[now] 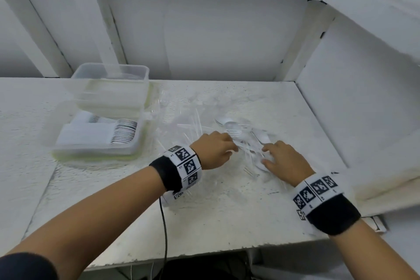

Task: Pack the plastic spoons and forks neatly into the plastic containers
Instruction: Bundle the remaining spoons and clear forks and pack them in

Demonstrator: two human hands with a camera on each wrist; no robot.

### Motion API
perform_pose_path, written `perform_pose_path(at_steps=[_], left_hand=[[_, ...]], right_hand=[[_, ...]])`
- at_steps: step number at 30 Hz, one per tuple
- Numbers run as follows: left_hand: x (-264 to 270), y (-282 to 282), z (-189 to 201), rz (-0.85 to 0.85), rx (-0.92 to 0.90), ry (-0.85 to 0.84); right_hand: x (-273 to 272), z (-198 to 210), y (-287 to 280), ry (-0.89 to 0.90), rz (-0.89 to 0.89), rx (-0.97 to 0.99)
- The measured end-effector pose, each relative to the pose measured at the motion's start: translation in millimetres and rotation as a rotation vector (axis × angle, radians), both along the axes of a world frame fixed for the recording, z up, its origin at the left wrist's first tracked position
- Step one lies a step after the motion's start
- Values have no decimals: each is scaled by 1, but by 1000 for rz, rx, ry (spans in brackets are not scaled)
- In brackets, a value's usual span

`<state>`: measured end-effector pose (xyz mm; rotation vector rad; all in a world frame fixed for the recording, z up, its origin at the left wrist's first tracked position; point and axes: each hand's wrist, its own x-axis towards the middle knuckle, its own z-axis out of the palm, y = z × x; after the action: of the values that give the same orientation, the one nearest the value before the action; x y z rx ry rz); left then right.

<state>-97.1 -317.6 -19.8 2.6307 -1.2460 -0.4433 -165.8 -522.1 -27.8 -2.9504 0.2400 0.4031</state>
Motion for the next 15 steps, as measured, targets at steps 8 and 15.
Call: perform_pose_path(at_steps=[8, 15], left_hand=[[-7, 7, -13, -20, 192, -4], [-9, 17, -17, 31, 170, -41]], right_hand=[[-1, -3, -1, 42, 4, -46], [0, -1, -1, -53, -46, -8]])
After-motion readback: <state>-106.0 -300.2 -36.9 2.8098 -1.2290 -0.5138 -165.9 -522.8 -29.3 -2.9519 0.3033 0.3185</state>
